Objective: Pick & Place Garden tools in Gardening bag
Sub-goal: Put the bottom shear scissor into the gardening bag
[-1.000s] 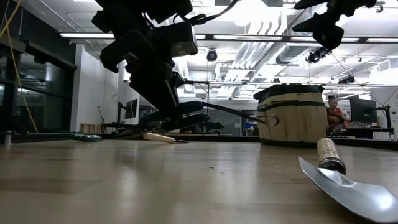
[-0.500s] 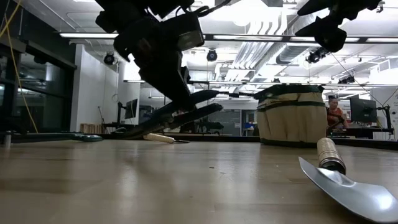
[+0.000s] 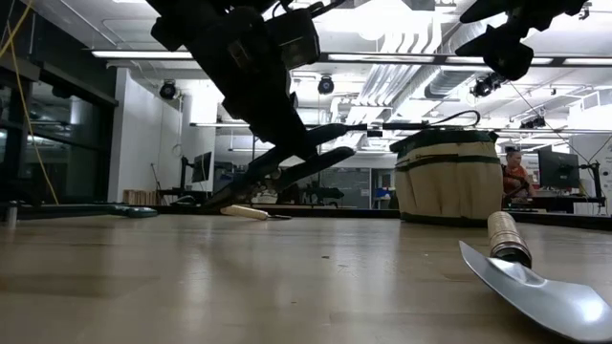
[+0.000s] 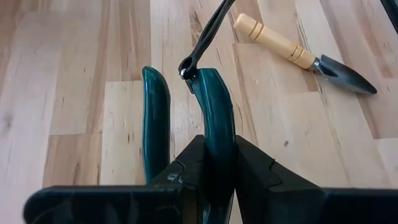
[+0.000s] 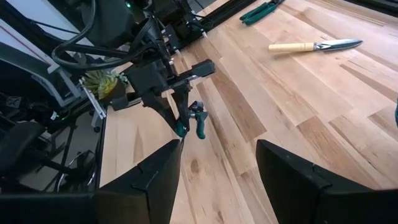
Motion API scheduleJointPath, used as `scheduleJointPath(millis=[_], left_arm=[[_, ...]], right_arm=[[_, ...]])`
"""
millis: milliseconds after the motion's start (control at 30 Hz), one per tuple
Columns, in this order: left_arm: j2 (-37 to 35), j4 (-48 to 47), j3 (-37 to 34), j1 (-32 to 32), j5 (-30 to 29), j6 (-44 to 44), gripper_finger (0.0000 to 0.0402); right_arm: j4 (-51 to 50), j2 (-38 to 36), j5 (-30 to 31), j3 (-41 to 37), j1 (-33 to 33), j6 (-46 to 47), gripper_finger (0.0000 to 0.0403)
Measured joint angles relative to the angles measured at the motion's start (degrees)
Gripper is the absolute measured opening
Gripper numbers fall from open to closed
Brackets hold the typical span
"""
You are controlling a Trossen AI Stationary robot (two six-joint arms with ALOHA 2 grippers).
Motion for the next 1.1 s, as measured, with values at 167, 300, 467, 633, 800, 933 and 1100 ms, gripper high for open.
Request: scheduleJointPath(millis=[167, 300, 467, 633, 800, 933, 1100], left_arm=[[-1.57, 1.17, 0.00, 0.00, 0.00, -0.18, 0.0049], [-3.60, 2.92, 0.02, 0.00, -0.06, -0.18, 0.0049], [-5.97, 1.84, -0.05, 0.00, 0.15, -1.64, 0.0049], [-7.43, 2.85, -0.06, 0.00, 0.48, -3.02, 0.0049], [-8.07, 4.96, -0.05, 0.00, 0.42, -3.51, 0.0049], [-8.84, 6.55, -0.04, 0.00, 0.39, -4.64, 0.0049], [-9.32, 9.39, -0.02, 0.00, 0.13, -5.60, 0.0049]], right_arm=[[-0.05, 0.02, -0.15, 0.00, 0.00, -0.02, 0.0201], [-0.48, 0.02, -0.37, 0.02, -0.02, -0.02, 0.0201], [-0.82, 0.02, -1.42, 0.04, 0.00, -0.11, 0.0201], [-1.34, 0.02, -1.45, 0.04, -0.01, -0.22, 0.0201], [-1.87, 0.02, -2.39, 0.04, 0.00, -0.66, 0.0201], [-2.18, 0.02, -3.03, 0.04, -0.02, -0.68, 0.0201], [-2.16, 0.02, -3.93, 0.04, -0.02, -1.60, 0.0201]])
